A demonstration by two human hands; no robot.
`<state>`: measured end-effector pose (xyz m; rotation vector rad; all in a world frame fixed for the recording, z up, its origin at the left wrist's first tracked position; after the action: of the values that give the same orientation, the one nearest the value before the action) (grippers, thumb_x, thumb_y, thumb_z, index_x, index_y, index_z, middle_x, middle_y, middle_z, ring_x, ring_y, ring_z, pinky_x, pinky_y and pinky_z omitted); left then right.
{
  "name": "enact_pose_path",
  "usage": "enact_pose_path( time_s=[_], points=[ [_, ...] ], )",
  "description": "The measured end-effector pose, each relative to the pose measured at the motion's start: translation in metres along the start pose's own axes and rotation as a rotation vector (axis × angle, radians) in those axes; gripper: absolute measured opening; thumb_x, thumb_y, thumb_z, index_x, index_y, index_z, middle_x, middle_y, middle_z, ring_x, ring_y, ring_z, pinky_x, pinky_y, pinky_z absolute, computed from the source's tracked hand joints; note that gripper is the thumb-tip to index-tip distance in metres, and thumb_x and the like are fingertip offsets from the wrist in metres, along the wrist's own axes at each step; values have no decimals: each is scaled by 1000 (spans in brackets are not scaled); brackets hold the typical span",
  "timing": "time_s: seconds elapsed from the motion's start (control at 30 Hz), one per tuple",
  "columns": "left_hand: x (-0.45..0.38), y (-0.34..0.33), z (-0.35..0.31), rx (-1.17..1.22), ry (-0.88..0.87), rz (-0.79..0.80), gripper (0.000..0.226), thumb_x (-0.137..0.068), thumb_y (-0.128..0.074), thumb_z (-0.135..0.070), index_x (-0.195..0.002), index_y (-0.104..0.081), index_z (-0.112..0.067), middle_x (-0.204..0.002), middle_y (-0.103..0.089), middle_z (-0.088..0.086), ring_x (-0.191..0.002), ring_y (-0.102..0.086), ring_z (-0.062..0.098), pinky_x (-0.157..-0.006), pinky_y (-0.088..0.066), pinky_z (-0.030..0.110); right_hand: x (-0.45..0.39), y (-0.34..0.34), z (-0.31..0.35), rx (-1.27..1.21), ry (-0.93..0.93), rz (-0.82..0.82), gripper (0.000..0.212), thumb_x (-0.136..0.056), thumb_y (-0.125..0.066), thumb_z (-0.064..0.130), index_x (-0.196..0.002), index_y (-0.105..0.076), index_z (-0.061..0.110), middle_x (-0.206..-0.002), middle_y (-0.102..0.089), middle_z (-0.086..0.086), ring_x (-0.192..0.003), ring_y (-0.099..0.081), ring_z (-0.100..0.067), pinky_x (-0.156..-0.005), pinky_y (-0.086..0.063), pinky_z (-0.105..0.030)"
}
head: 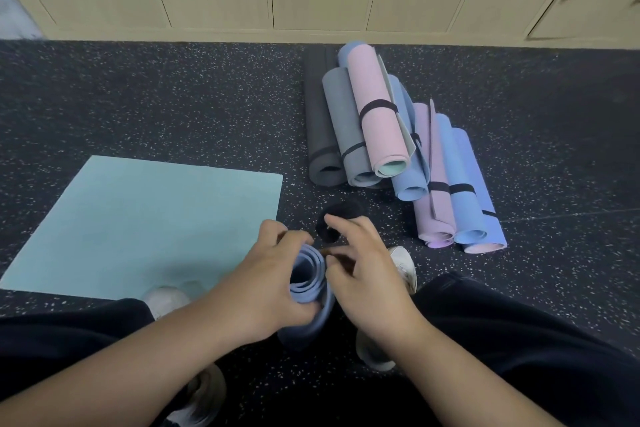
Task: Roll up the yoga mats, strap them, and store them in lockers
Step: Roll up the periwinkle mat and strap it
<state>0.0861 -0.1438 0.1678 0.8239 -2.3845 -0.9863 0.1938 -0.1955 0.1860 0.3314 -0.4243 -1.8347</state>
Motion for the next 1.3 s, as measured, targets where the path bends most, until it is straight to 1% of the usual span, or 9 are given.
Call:
enact_pose_path(
  time_s=[0.17,0.27,0.33,0.43,0.57,0.77,1.0,1.17,1.3],
  points=[
    [-1,4,-1,-63,-23,-64,73,-49,-55,-62,-112,-49,-26,-121,-9,-18,-112,-41,10,-85,-31,12,1,-2,2,22,18,-11,46,-90,-53,1,-133,-50,15,-110,-40,22,-95,-63,-3,-88,-48,-18],
    [-1,13,-4,-303,-37,-155,61,-47,-48,-65,-96,-54,-28,-130,-46,8,-112,-39,24,-75,-46,40,0,4,5,147,69,-77,37,-90,-57,12,-126,-57,13,-101,-43,20,-88,-54,3,-84,-40,-6],
    [-5,16,-2,-412,4,-148,68,-44,-38,-71,-99,-50,-32,-120,-54,0,-124,-36,24,-89,-41,50,-1,13,10,257,142,-176,30,-85,-58,19,-113,-66,12,-92,-47,17,-80,-45,4,-80,-33,0],
    [-5,14,8,-338,129,23,67,-52,-40,-78,-105,-31,-38,-109,-46,-14,-118,-46,12,-112,-16,35,-2,23,14,269,186,-252,16,-81,-61,19,-92,-71,12,-81,-50,15,-76,-46,6,-75,-32,2],
    [-4,24,6,-55,148,-50,57,-70,-73,-46,-108,-35,-29,-106,-49,-9,-94,-55,18,-83,-43,33,-1,14,16,179,152,-110,6,-81,-62,19,-84,-67,19,-81,-52,17,-78,-55,2,-69,-37,-3],
    [-5,22,7,-14,137,-77,61,-70,-80,-37,-105,-31,-28,-92,-48,-9,-80,-50,15,-59,-33,18,1,7,21,125,226,-1,34,-74,-47,0,-99,-67,15,-91,-51,21,-77,-52,5,-72,-36,-5],
    [-6,22,1,31,56,-52,58,-71,-78,-23,-113,-38,-29,-89,-44,-20,-77,-45,-13,-68,-35,6,-1,-2,12,234,223,85,36,-82,-53,12,-114,-59,27,-105,-45,29,-104,-48,-3,-92,-31,-6],
    [-7,15,10,149,47,-18,61,-68,-78,-36,-114,-38,-41,-109,-53,-13,-93,-51,-2,-79,-40,9,0,-4,10,234,159,202,50,-81,-67,16,-128,-54,20,-116,-38,31,-115,-43,4,-96,-37,-12],
    [-4,8,6,348,34,65,64,-71,-59,-23,-126,-43,-50,-119,-58,-16,-108,-59,4,-93,-50,32,-3,3,7,321,118,182,66,-75,-70,9,-135,-47,24,-135,-40,16,-121,-39,0,-98,-35,-14]
  ],
)
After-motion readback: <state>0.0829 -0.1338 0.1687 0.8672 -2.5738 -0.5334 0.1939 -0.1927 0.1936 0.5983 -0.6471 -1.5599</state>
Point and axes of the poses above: each hand's wrist, its own x-axis away from the middle knuckle, its own y-axis out of the back of the hand, z = x × y, the point moved 7 cm from there along -x, towards the middle knuckle
